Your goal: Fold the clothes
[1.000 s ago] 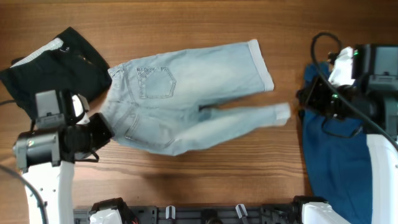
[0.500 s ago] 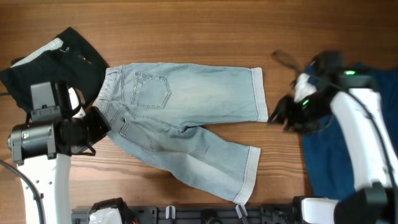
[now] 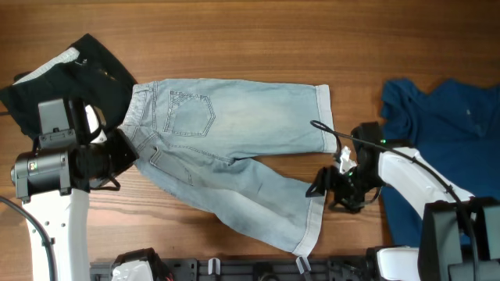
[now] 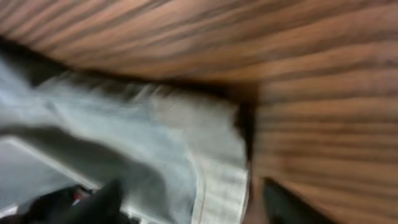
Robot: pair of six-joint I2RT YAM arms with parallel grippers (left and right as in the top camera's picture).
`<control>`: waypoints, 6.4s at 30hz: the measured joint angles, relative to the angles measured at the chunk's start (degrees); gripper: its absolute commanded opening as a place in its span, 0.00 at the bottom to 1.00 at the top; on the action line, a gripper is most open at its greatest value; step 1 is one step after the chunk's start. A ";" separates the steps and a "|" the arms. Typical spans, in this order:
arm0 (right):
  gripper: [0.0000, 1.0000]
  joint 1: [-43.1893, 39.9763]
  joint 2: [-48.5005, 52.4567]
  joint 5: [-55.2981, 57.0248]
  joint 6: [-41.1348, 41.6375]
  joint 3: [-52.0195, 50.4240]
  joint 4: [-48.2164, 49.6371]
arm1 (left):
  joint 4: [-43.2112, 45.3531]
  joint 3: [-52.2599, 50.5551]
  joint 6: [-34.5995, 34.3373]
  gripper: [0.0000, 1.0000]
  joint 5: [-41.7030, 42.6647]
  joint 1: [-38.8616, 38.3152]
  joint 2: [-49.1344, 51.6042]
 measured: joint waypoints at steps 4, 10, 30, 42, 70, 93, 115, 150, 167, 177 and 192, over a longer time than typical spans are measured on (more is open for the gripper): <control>0.15 0.04 -0.44 -0.81 5.22 -1.44 6.29 | 0.22 0.00 0.00 0.04 0.00 0.00 0.00; 0.04 -0.59 -0.24 1.38 4.02 -1.31 14.29 | 0.68 0.00 0.00 0.04 0.00 0.00 0.00; 0.68 -8.13 0.02 4.28 -3.72 13.16 -10.40 | 8.24 0.00 -0.02 0.04 1.62 -10.86 15.87; 0.57 2.38 0.02 4.07 -0.46 1.66 -11.13 | 9.44 0.00 -0.02 0.04 -0.26 -11.39 16.48; 0.04 8.79 -3.17 9.18 9.55 2.64 -6.29 | 9.60 0.00 -0.02 0.04 -0.46 -11.39 16.48; 0.04 -0.31 -11.37 13.11 4.61 39.65 -17.49 | 8.96 0.00 0.00 0.04 -5.55 -5.75 1.92; 0.77 -0.59 17.86 10.10 6.36 39.74 13.66 | 45.22 0.00 0.37 0.80 -5.62 -5.75 29.90; 0.64 -5.18 5.81 7.85 -11.02 29.20 1.57 | 31.10 0.24 5.14 0.04 -11.37 -4.72 39.63; 0.35 -5.18 14.03 14.86 -9.51 25.14 30.64 | 30.77 0.26 5.14 0.13 -11.58 -4.72 39.63; 0.32 -5.55 23.17 8.68 -9.49 25.11 35.80 | 30.64 0.26 5.11 0.16 -11.61 -4.68 39.63; 0.04 -5.57 19.28 -6.36 -10.43 30.42 41.46 | 30.64 0.26 5.14 0.17 -11.61 -4.61 39.63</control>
